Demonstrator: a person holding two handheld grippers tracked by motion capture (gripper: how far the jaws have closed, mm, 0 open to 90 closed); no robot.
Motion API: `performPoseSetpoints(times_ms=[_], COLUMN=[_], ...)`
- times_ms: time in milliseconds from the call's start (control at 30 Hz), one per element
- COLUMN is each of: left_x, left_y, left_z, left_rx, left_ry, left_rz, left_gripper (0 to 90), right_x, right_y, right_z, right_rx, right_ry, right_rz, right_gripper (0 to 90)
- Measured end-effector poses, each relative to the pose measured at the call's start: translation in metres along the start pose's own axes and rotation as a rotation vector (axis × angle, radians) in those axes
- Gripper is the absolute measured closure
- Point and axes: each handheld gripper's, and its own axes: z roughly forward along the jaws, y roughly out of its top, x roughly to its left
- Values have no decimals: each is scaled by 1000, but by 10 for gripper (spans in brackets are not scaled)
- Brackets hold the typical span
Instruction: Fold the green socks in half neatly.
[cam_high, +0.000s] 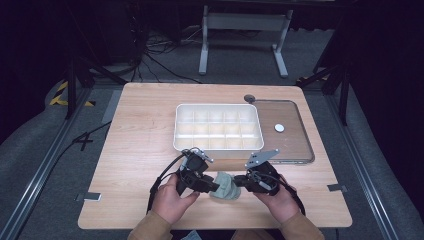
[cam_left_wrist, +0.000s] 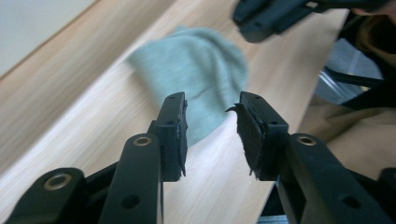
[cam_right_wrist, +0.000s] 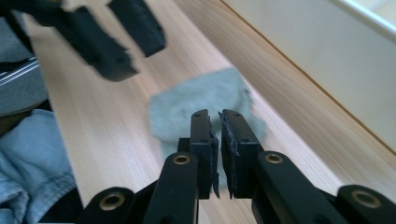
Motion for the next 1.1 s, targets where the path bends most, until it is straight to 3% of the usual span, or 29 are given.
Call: performPoseSetpoints(times_ms=[167,300,400,467,667,767,833,867,933,1033,1100], left_x=[4,6,7,8,4,2,0,0,-2,-5,-6], left_y=[-9,-13,-14,-13,-8,-5,-3,-1,2,6,7], left_z=[-7,-7,-7,-4,3,5,7,9,14,27,37], left_rx=[-8,-9,0,0,-1,-13,-29,-29,-29,9,49], left_ry=[56,68,73,77,74,74,73,71,66,75,105], left_rz=[-8,-15,-19,-16,12,20,31,39,49,74,74], left_gripper=[653,664,667,671,672,674,679,680,682,685,694], right_x=[13,16,14,8,-5,-6,-5,-3,-2,4,6], right_y=[10,14,12,8,-3,-5,-5,-6,-6,-7,-7], right_z=[15,23,30,32,48,48,49,49,49,50,50], right_rx=[7,22,61,81,124,115,117,119,120,122,120], right_ry=[17,19,-5,-29,-3,11,48,84,97,135,119], right_rz=[-46,-64,-70,-47,-21,-48,-61,-95,-117,-174,-181], right_gripper=[833,835,835,835,865,872,888,890,890,889,880])
